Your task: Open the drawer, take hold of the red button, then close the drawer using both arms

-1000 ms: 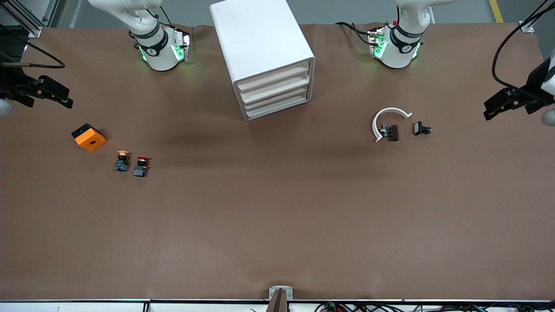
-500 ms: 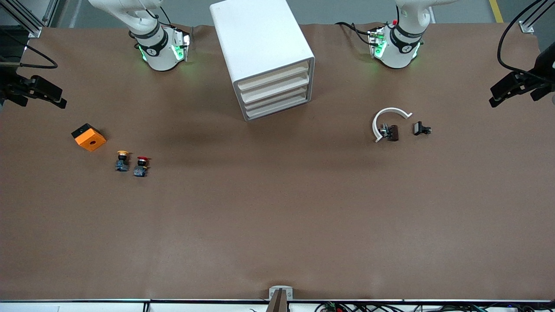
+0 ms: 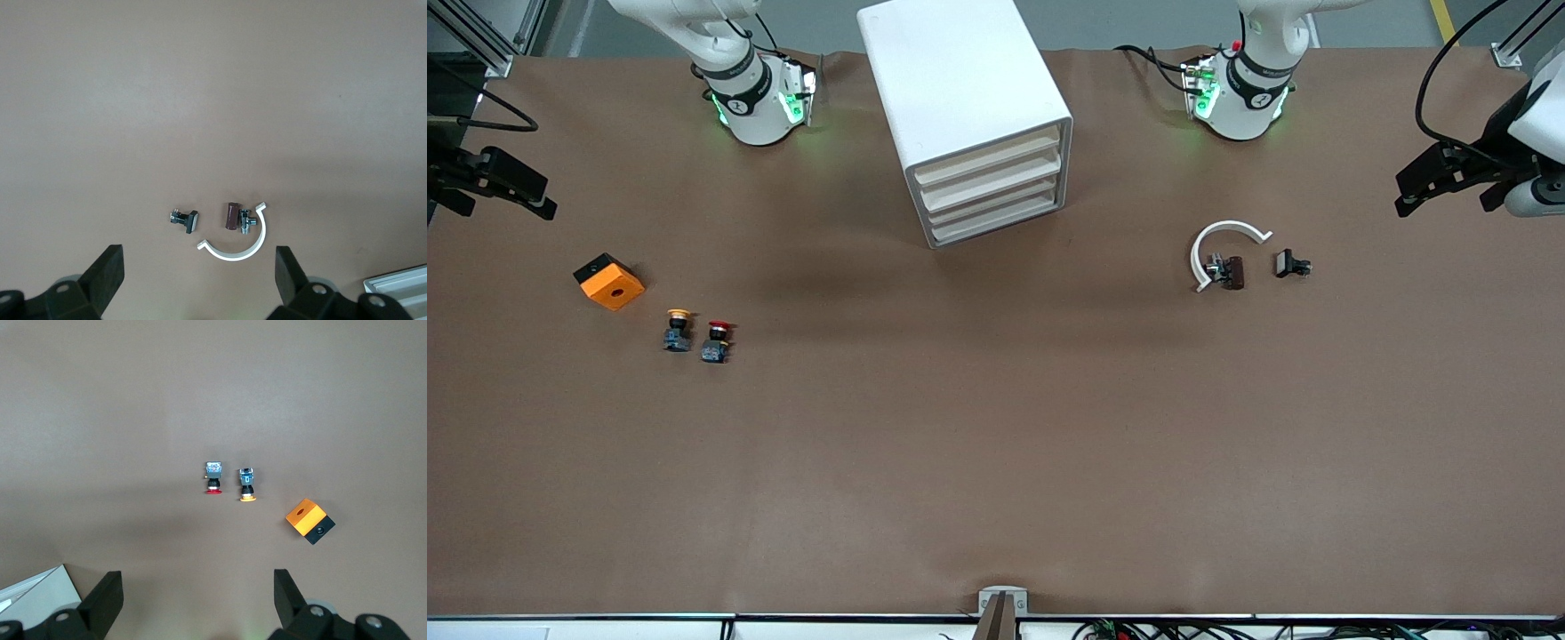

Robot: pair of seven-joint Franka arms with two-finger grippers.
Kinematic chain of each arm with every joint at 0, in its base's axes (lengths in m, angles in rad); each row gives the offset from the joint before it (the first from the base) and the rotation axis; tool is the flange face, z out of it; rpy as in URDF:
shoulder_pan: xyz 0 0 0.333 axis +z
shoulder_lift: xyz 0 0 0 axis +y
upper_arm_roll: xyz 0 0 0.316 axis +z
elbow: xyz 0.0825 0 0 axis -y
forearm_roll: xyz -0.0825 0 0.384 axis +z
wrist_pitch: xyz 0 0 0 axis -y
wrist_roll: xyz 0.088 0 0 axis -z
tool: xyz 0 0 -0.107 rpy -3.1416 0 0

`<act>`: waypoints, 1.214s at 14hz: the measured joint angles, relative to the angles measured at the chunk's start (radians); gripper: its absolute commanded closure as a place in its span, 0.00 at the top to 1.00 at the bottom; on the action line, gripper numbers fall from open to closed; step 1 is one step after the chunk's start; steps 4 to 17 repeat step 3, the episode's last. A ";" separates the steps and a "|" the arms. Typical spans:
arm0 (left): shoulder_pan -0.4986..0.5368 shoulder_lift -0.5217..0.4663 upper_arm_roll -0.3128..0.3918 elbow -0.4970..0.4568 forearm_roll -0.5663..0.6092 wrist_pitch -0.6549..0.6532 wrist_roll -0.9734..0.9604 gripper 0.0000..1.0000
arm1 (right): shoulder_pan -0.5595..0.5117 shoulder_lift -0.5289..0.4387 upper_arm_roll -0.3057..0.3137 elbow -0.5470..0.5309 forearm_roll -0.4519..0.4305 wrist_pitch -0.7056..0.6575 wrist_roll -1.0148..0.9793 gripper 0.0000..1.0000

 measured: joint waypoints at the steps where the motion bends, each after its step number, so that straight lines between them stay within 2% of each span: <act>1: 0.000 0.000 0.000 0.000 -0.002 0.000 0.000 1.00 | 0.000 0.000 -0.002 0.000 0.000 0.000 0.000 1.00; 17: 0.002 0.001 0.000 0.000 -0.003 0.001 0.000 1.00 | 0.000 0.000 -0.005 0.002 0.000 0.000 0.000 1.00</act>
